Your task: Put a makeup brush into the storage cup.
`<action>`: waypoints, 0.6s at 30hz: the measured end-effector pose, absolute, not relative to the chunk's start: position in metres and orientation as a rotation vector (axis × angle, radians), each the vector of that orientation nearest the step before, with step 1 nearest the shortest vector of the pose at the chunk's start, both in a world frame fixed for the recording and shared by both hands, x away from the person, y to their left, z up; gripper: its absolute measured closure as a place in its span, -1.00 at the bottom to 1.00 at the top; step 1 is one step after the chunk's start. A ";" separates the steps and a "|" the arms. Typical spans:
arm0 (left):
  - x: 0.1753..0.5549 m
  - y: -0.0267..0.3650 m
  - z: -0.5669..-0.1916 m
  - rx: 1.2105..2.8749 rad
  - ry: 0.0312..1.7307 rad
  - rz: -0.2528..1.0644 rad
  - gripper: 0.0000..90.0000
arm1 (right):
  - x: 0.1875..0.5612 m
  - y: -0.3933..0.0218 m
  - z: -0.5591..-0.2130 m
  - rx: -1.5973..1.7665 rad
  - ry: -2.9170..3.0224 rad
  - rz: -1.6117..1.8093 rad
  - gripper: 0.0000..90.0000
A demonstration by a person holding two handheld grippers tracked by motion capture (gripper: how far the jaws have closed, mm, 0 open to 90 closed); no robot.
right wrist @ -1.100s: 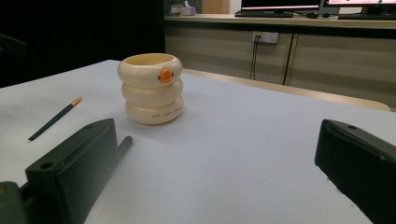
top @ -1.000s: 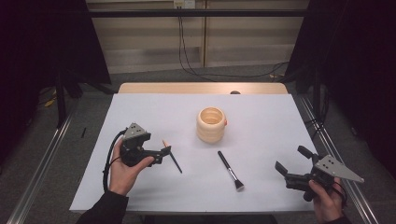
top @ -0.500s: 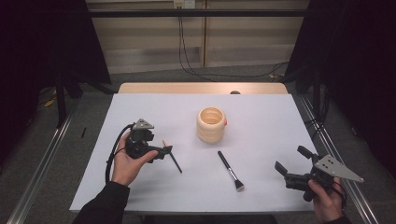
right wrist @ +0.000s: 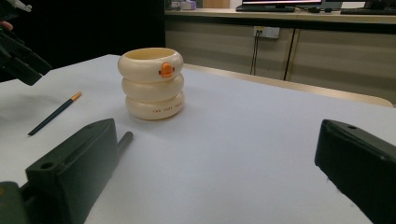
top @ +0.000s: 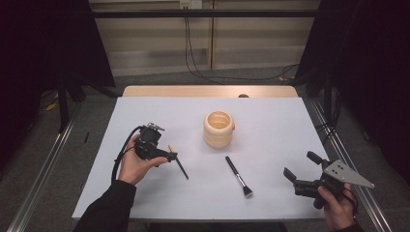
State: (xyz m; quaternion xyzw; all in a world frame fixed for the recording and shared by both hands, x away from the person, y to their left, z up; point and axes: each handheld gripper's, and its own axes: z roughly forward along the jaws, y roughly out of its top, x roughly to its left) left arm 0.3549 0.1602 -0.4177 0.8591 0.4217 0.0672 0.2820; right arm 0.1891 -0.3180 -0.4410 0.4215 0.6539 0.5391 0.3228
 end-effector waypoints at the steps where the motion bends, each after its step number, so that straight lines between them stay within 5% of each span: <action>1: 0.356 0.159 -0.417 2.297 1.138 0.186 -0.73 | 0.189 -0.318 -0.441 1.105 1.719 1.417 -1.00; 18: 0.378 0.140 -0.427 2.399 1.319 0.086 -0.42 | 0.189 -0.317 -0.441 1.094 1.737 1.417 -1.00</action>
